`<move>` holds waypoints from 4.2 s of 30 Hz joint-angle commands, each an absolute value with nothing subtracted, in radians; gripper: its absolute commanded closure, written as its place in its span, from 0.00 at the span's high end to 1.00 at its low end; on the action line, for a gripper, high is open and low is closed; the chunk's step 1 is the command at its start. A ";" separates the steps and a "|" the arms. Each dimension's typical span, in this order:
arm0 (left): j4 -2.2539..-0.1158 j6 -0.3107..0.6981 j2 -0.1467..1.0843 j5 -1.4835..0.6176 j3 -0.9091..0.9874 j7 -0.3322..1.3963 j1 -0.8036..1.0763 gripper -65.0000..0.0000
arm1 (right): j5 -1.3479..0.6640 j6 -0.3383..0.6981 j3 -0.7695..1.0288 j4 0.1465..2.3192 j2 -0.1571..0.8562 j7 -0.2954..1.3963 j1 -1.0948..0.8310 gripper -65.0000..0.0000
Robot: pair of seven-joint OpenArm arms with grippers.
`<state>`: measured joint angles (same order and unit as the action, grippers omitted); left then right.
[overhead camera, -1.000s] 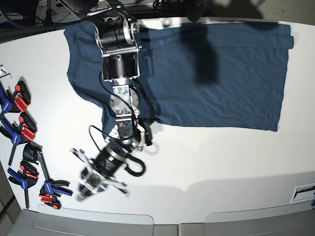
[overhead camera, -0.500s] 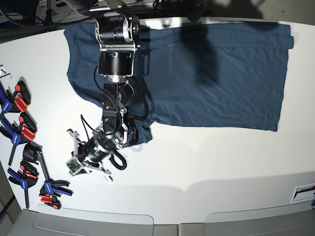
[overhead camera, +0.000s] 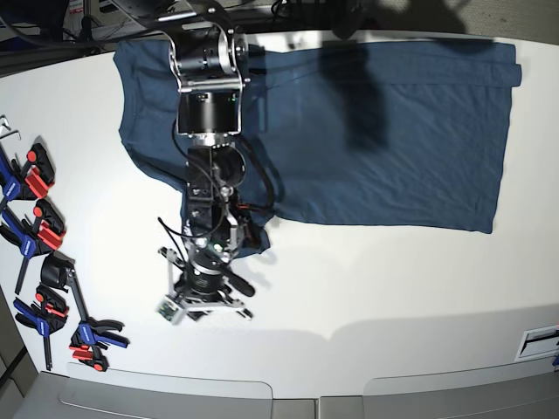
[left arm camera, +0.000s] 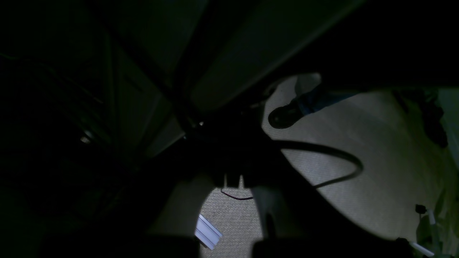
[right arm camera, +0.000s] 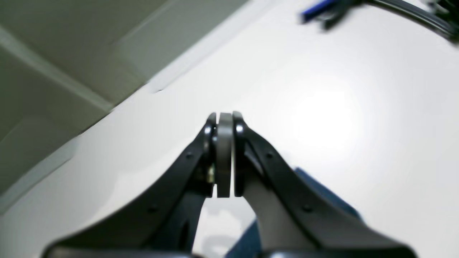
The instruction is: Fold the T-shirt properly
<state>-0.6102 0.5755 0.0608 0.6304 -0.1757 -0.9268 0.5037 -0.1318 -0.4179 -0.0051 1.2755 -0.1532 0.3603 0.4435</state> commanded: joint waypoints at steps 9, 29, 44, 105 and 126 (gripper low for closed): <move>-0.621 0.614 0.036 0.621 -0.184 -1.057 0.513 0.00 | -0.109 -0.384 -0.035 1.293 -0.157 0.133 0.491 0.00; -0.621 0.613 0.036 0.621 -0.184 -1.058 0.513 0.00 | -0.109 -0.656 -0.035 1.293 -0.157 0.212 0.606 0.00; -0.621 0.614 0.035 0.621 -0.184 -1.065 0.513 0.00 | 0.106 -0.698 -0.012 1.293 -0.157 0.383 0.573 0.00; -0.621 0.614 0.036 0.622 -0.184 -1.065 0.513 0.00 | 0.106 -0.281 -0.014 1.291 -0.157 0.037 0.573 0.00; -0.621 0.613 0.036 0.625 -0.184 -1.065 0.513 0.00 | 0.106 0.022 -0.124 1.291 -0.157 -0.343 0.261 0.00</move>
<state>-0.6102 0.5755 0.0612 0.6319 -0.1757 -0.9360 0.5045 0.1020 0.0166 -0.1226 1.2724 -0.1524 -0.3115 0.2310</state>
